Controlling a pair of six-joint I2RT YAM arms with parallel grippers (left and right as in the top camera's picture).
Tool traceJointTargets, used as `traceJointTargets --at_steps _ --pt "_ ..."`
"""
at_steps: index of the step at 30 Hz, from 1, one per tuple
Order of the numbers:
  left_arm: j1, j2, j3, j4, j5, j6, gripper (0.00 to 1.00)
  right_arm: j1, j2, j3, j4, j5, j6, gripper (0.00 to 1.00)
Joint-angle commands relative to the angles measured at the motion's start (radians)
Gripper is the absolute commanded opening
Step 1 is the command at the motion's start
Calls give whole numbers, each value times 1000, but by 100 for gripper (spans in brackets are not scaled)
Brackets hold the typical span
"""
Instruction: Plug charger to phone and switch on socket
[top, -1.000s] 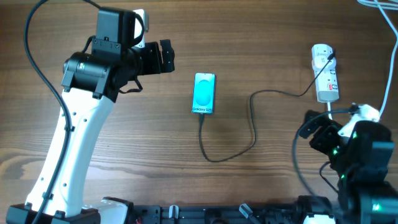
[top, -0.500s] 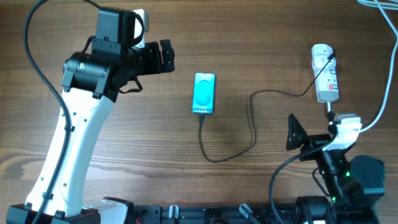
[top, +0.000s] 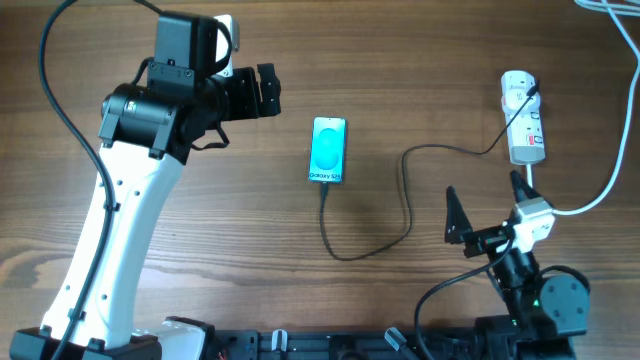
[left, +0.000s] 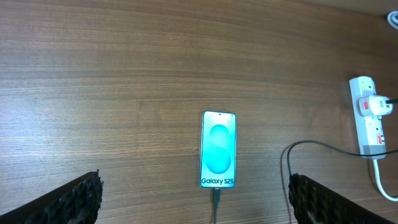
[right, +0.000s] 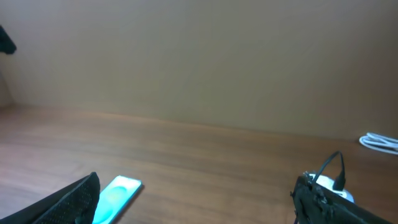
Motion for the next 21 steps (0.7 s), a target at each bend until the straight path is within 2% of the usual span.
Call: traceJointTargets --at_steps 1,6,16,21 --pt "2 -4 -6 0 -13 5 100 5 -57 -65 46 -17 -22 100" --pt "2 -4 -6 0 -13 5 100 0 -72 -131 132 -8 -22 100" --pt "2 -4 -6 0 -13 5 100 -13 -72 -201 205 45 -18 100" --pt "2 -4 -6 0 -13 5 100 -27 -72 -220 212 98 31 100"
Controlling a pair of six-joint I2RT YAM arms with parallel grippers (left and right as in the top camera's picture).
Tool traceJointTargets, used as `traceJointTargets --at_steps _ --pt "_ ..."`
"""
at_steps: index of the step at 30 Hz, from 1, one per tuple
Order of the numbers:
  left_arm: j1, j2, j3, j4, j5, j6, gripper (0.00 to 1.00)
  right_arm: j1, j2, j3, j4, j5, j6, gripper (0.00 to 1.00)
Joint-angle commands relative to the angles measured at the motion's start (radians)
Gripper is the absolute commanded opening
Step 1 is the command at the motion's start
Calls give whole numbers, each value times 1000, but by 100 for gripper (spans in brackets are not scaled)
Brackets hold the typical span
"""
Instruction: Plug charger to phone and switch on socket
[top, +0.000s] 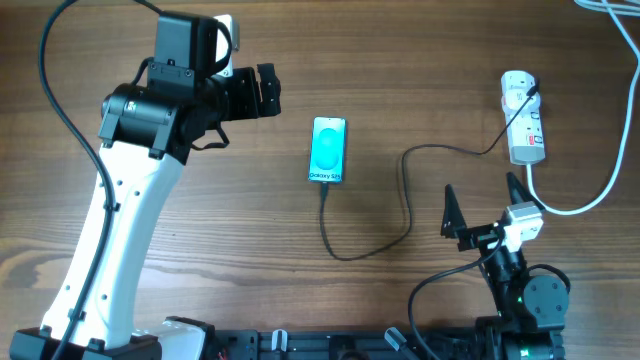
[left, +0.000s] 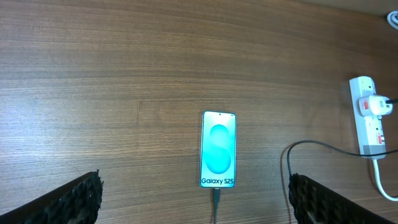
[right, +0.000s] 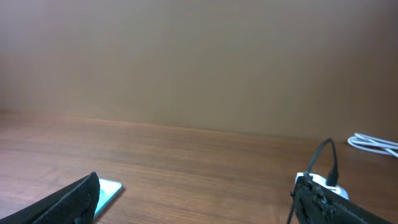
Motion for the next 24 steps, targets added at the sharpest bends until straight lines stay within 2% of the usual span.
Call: traceJointTargets --at_steps 1,14,24 --pt "2 -5 -6 0 -13 5 100 -8 -16 -24 16 72 35 100" --pt "2 -5 -6 0 -13 5 100 -31 -16 -45 -34 81 26 100" --pt "2 -5 -6 0 -13 5 100 -29 -16 -45 -52 66 -47 100"
